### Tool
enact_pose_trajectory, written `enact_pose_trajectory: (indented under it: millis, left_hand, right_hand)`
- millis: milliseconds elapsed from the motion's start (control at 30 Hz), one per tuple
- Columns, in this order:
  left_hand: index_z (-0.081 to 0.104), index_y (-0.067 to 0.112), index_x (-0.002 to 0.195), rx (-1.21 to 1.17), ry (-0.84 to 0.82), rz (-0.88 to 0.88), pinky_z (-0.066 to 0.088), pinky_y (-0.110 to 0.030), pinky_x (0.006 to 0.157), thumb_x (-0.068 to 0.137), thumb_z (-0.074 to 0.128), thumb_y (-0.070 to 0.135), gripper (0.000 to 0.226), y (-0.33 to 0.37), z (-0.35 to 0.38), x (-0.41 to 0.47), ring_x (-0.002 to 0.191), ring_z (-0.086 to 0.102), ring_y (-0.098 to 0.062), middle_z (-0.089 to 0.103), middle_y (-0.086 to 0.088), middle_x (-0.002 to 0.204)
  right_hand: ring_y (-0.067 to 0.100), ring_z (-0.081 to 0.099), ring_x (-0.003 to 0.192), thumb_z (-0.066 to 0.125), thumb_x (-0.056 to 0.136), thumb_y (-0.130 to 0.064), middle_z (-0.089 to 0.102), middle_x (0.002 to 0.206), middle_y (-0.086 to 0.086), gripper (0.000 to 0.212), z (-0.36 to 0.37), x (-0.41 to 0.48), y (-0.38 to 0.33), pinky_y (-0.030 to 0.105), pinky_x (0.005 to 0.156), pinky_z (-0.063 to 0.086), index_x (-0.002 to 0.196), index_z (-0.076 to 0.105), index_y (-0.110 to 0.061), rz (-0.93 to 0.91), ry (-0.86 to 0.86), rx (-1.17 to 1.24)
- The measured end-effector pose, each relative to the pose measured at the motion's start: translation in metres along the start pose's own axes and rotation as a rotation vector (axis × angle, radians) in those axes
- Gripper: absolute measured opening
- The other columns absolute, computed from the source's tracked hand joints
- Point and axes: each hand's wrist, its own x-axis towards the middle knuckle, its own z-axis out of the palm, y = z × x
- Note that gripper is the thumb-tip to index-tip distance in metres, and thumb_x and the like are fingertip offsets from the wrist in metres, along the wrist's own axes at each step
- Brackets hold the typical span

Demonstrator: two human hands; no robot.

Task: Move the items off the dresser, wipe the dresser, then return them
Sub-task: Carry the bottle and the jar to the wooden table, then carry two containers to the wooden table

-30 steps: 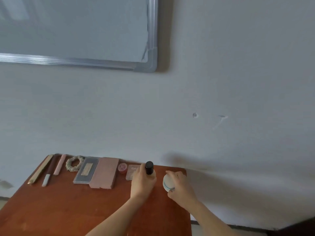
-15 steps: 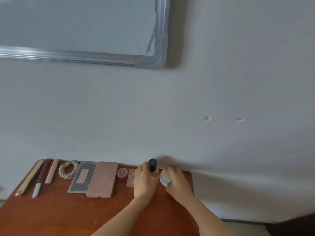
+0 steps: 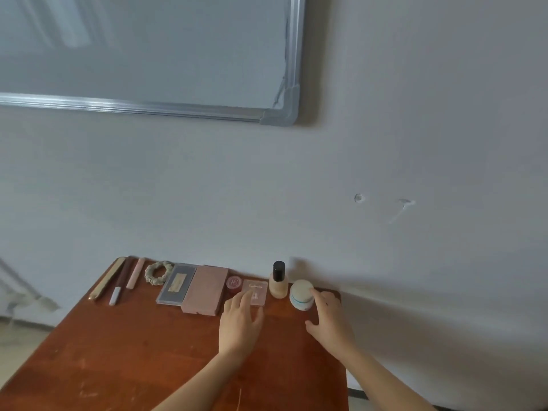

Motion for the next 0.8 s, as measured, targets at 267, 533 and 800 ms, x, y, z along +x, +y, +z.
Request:
enact_pose_trajectory:
  millis: [267,533,800]
  left_hand:
    - [0.032,0.02,0.142,0.099,-0.08,0.116,0.023,-0.03,0.112,0.095,0.041,0.034,0.049,-0.013,-0.021,-0.022,0.138,0.022,-0.016,0.032,0.006,0.149]
    - [0.038,0.019,0.14,-0.023,-0.144,0.302,0.026,-0.034,0.11,0.094,0.045,0.03,0.048,-0.031,-0.06,-0.021,0.136,0.025,-0.018,0.036,0.004,0.147]
    - [0.034,0.018,0.141,-0.032,-0.293,0.534,0.025,-0.035,0.111,0.095,0.041,0.033,0.049,-0.034,-0.082,-0.07,0.138,0.023,-0.02,0.033,0.002,0.149]
  right_hand:
    - [0.015,0.036,0.123,0.054,0.087,-0.028,0.032,0.137,0.001,0.065,-0.019,-0.049,-0.021,0.022,0.095,0.038,0.144,0.022,-0.025,0.04,0.047,-0.087]
    - [0.016,0.026,0.133,0.051,0.089,-0.032,0.029,0.144,-0.001,0.064,-0.014,-0.115,-0.066,0.026,0.108,0.03,0.145,0.021,-0.025,0.234,0.191,-0.124]
    - [0.017,0.024,0.135,0.049,0.092,-0.033,0.027,0.145,-0.001,0.063,0.013,-0.216,-0.118,0.029,0.108,0.029,0.145,0.017,-0.03,0.444,0.275,-0.148]
